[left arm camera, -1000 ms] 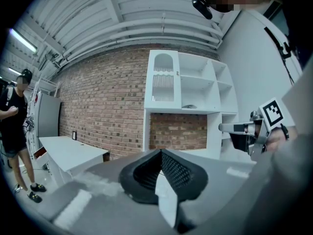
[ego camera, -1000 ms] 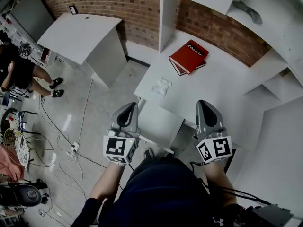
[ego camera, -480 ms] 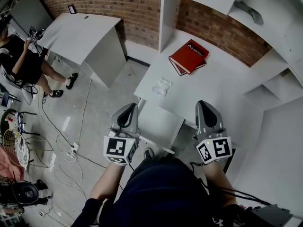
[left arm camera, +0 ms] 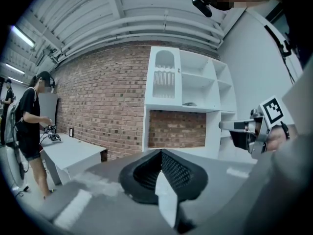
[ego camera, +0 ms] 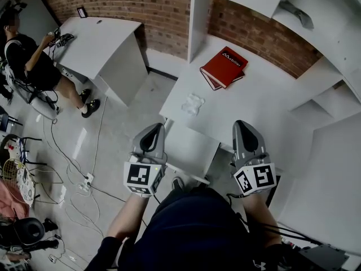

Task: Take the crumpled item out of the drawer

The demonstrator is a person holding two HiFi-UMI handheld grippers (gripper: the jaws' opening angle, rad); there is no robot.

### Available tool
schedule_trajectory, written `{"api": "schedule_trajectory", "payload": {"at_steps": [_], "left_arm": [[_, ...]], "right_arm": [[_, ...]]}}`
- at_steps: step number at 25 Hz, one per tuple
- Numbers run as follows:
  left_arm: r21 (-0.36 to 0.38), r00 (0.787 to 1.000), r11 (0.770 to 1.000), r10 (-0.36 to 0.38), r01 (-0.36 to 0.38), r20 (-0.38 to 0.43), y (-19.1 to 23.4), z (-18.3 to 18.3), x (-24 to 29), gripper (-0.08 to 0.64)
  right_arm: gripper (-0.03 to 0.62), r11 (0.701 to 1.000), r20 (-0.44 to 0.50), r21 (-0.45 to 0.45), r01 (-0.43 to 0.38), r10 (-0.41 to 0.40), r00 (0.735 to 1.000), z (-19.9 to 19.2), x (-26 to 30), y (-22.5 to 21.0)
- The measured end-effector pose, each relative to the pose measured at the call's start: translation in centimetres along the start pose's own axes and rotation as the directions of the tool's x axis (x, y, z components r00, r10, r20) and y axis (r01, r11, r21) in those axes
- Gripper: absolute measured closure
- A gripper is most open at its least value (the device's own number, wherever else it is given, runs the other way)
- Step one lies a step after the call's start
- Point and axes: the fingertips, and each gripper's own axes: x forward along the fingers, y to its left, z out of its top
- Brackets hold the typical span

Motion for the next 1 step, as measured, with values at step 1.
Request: {"api": "schedule_trajectory", "payload": {"at_steps": [1], "left_arm": [[0.004,1.0,1.0,-0.004,0.004,0.004,0.13,-0.15,0.05,0.557]], "right_arm": [[0.591,1.0,0.0,0.0,0.001,-0.001,1.0,-0.02,0.07,0.06]]}}
